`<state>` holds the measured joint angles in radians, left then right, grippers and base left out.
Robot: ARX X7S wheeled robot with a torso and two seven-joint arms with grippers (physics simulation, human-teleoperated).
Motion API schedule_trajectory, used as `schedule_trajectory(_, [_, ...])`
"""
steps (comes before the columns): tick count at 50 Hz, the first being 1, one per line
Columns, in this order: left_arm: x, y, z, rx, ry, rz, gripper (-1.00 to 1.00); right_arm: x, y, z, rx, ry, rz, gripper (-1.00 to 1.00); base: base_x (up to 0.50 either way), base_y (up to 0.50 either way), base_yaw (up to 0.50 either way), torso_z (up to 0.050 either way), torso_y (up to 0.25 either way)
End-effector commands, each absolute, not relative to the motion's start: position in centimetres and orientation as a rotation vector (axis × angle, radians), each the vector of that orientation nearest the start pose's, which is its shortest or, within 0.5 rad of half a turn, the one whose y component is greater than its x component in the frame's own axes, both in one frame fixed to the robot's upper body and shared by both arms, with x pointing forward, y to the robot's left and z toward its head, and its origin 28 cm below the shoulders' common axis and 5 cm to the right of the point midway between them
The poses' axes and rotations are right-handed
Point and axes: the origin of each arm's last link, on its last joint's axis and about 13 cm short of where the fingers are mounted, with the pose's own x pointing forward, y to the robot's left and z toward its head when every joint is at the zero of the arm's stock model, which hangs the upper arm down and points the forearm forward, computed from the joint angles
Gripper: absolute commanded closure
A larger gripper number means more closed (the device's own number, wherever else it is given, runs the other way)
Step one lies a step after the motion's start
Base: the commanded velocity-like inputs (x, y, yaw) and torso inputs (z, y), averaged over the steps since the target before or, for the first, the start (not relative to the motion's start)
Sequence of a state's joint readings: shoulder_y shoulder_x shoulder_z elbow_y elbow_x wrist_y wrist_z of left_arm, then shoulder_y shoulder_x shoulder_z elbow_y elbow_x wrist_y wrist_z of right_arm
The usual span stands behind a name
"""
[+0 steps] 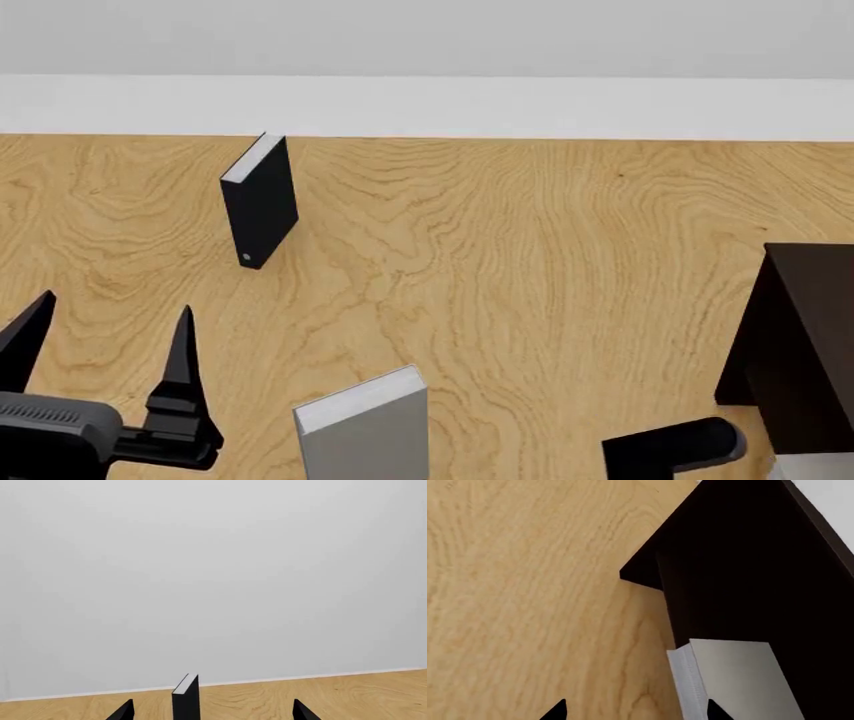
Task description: Pick up the book on the right and place it on the cabinet shelf.
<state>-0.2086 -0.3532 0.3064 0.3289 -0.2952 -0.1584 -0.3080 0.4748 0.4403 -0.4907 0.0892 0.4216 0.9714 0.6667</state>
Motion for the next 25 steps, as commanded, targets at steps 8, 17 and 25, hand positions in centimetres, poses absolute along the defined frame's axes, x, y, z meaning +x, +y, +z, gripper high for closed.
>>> schedule_trajectory(8, [23.8,21.0,10.8,0.033,-0.274,-0.074,-1.00,26.8,-13.9,5.2,-0.518,0.564,-0.272,-1.00,0.00,0.00,0.00,0.000,0.000])
schedule_trajectory(17, [23.9,21.0,10.8,0.035,-0.273,-0.075,-1.00,27.4,-13.9,4.3,-0.427,0.580,-0.183,-1.00,0.00,0.00,0.00,0.000,0.000])
schedule_trajectory(25, [23.8,21.0,10.9,0.034,-0.274,-0.074,-1.00,27.7,-14.0,3.7,-0.373,0.603,-0.148,-1.00,0.00,0.00,0.00,0.000,0.000])
